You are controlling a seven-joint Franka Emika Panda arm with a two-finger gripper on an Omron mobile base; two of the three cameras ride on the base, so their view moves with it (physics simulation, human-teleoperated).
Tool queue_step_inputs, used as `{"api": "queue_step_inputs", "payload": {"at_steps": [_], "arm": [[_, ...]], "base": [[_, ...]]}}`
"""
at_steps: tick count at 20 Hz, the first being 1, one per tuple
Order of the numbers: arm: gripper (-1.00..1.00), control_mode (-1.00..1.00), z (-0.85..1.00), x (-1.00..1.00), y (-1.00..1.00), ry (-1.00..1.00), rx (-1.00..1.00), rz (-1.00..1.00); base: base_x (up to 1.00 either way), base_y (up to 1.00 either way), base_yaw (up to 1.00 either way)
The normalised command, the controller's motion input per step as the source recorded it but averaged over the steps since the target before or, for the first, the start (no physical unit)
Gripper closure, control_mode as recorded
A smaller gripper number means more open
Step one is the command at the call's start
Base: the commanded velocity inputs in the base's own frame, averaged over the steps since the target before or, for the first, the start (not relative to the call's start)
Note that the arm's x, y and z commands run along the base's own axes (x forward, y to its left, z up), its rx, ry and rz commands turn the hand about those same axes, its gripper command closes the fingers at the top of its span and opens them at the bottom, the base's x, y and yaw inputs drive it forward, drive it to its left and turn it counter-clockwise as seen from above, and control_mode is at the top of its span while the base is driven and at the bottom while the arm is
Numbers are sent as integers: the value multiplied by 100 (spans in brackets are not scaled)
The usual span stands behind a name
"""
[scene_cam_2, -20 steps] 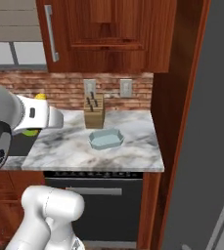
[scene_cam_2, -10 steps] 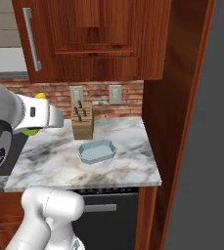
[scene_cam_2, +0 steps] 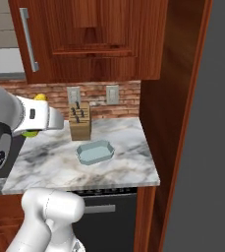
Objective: Take the garlic and corn out of the freezer and place them in the tupperware container on the counter. Then put the tupperware containing the vegetables back in the freezer.
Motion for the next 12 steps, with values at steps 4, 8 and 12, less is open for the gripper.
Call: {"api": "queue_step_inputs", "payload": {"at_steps": [4,8,12], "arm": [[100,-100,-23,2,1,24,0,-4],[100,-100,-50,18,14,61,0,-19],[100,-100,-89,57,21,34,0,-20]], "base": [[7,5,-1],[0,0,0],[0,0,0]]}}
